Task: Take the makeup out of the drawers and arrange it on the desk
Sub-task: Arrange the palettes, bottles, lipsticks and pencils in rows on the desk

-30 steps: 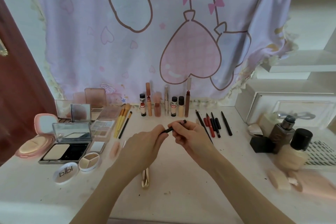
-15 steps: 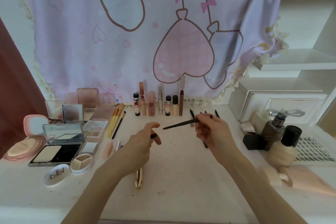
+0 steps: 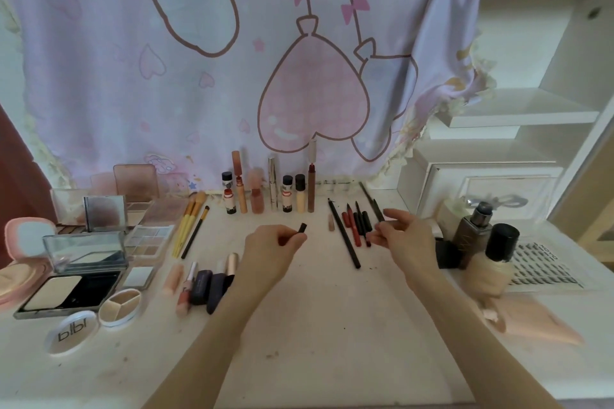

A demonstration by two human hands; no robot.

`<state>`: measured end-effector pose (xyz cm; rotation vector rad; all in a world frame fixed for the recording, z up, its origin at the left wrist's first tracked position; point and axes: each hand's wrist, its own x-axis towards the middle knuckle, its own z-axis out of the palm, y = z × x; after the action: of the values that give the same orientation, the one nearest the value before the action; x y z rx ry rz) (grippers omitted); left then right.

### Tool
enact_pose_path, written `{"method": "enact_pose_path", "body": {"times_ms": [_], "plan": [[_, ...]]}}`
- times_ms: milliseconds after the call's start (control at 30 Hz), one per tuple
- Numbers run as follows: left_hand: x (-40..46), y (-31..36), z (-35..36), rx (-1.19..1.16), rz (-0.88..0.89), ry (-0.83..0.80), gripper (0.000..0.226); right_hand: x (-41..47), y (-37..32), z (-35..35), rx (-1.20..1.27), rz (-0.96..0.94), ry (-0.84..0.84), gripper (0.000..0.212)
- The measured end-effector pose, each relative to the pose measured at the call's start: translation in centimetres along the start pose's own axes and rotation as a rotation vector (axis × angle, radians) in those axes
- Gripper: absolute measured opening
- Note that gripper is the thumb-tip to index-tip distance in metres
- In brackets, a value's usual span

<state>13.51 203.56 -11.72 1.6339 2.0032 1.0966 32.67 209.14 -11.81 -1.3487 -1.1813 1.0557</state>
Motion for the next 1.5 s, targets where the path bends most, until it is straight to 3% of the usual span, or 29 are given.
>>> {"method": "enact_pose_path", "body": {"times_ms": [133,333,700,1067,1233,1500], "plan": [[1.5,1.0,2.9,-0.047,-0.081,-0.068,0.018,2.0,0.4,-0.7,-0.364,-0.074,0.149,0.031],[3.2,0.0,5.6,-0.114,-0.211,0.028,0.026,2.9,-0.2,0.5,-0.634,-0.171,0.118,0.023],[6.0,-0.7,6.6,-0.042,-0.21,0.162,0.019,0.2,1.4,5.6,-0.613,-0.224,-0.071,0.017],[6.1,0.1,7.2,-0.111,-0.063,0.048,0.024,-0.1,2.5,5.5,-0.753,-0.369,-0.108,0.025],[6.3,0.6,7.6,-0.11,-0.014,0.005,0.023,0.7,3.3,3.6,-0.908,-0.526,-0.011,0.03],[6.6,2.1,9.1,-0.096,-0.004,0.018,0.021,2.4,4.5,1.9,-1.091,-0.3,-0.223,0.054]]}}
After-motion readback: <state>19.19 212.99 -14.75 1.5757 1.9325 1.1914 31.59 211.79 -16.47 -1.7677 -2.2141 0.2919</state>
